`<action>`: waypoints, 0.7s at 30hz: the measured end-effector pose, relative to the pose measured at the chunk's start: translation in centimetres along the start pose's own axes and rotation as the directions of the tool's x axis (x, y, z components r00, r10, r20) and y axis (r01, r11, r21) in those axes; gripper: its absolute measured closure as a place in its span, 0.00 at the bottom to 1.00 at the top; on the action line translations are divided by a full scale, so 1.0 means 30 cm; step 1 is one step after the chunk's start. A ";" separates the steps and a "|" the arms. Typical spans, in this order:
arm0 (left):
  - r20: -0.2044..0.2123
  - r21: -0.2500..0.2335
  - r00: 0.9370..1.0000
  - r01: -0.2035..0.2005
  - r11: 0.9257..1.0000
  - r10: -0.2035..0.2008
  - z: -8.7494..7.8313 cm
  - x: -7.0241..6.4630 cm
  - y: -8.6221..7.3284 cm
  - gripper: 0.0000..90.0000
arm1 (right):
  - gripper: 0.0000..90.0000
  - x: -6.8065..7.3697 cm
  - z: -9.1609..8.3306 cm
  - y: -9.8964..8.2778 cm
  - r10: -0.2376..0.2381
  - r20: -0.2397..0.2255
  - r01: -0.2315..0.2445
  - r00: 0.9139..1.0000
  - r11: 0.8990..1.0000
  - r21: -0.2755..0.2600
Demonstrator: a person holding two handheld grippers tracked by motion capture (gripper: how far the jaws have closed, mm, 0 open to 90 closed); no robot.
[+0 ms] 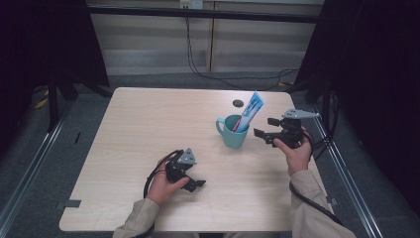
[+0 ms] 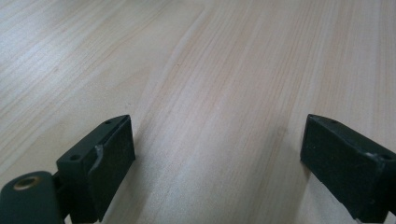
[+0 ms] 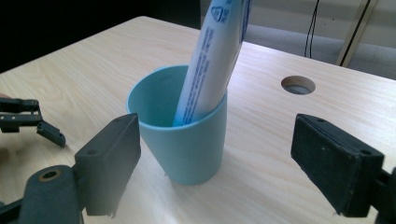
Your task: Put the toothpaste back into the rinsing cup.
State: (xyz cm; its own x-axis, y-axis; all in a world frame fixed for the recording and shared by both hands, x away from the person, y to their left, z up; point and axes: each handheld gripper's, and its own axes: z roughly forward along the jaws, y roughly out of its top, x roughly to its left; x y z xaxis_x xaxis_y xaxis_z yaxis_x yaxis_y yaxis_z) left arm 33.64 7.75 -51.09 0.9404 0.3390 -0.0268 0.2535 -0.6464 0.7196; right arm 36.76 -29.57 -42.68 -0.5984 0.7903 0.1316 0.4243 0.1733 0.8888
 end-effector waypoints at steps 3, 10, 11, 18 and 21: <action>-0.002 0.001 1.000 0.002 1.000 -0.002 0.000 -0.001 0.000 0.11 | 0.17 0.012 -0.007 -0.011 -0.008 -0.007 0.008 1.000 1.000 0.017; -0.001 0.001 1.000 0.000 1.000 0.000 0.000 0.000 0.000 0.11 | 0.16 0.033 -0.010 -0.045 -0.032 -0.011 0.033 0.999 0.998 0.060; -0.001 0.001 1.000 0.000 1.000 0.000 0.000 0.000 0.000 0.11 | 0.16 0.036 -0.012 -0.049 -0.030 -0.014 0.031 0.999 0.998 0.057; -0.002 0.001 1.000 -0.001 1.000 0.001 0.000 0.000 0.000 0.11 | 0.16 0.055 -0.014 -0.082 -0.041 -0.042 0.045 0.998 0.995 0.091; -0.003 0.002 1.000 0.000 1.000 0.000 0.000 -0.001 0.000 0.11 | 0.16 0.065 -0.016 -0.096 -0.061 -0.034 0.064 0.998 0.991 0.115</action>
State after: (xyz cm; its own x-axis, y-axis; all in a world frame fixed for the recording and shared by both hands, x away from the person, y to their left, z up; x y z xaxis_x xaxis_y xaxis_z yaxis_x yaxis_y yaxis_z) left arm 33.62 7.75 -51.08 0.9399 0.3406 -0.0246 0.2535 -0.6477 0.7185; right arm 34.05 -28.80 -44.79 -0.6459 0.7578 0.0925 0.4606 0.2902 0.8388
